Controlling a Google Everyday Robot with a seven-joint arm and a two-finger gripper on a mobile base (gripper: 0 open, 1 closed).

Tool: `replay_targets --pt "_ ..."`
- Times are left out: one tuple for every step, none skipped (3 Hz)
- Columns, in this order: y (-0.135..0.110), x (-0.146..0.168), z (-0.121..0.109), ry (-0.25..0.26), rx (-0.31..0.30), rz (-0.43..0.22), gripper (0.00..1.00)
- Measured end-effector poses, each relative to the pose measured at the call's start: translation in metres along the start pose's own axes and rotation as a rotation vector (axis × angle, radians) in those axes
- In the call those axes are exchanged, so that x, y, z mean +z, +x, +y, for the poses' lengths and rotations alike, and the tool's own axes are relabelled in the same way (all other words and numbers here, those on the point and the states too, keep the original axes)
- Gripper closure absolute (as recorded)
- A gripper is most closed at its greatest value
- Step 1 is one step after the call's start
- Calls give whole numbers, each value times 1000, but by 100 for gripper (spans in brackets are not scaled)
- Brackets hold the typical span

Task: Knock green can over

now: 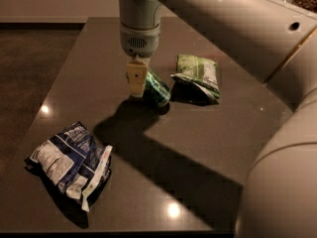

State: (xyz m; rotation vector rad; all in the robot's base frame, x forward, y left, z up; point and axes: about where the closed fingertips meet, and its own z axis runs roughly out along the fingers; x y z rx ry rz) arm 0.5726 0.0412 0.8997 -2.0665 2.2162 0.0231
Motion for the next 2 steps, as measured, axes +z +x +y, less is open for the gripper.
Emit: replay_targets --pt "3 6 5 -6 -23 18 0" --pt "3 7 5 -7 -24 19 0"
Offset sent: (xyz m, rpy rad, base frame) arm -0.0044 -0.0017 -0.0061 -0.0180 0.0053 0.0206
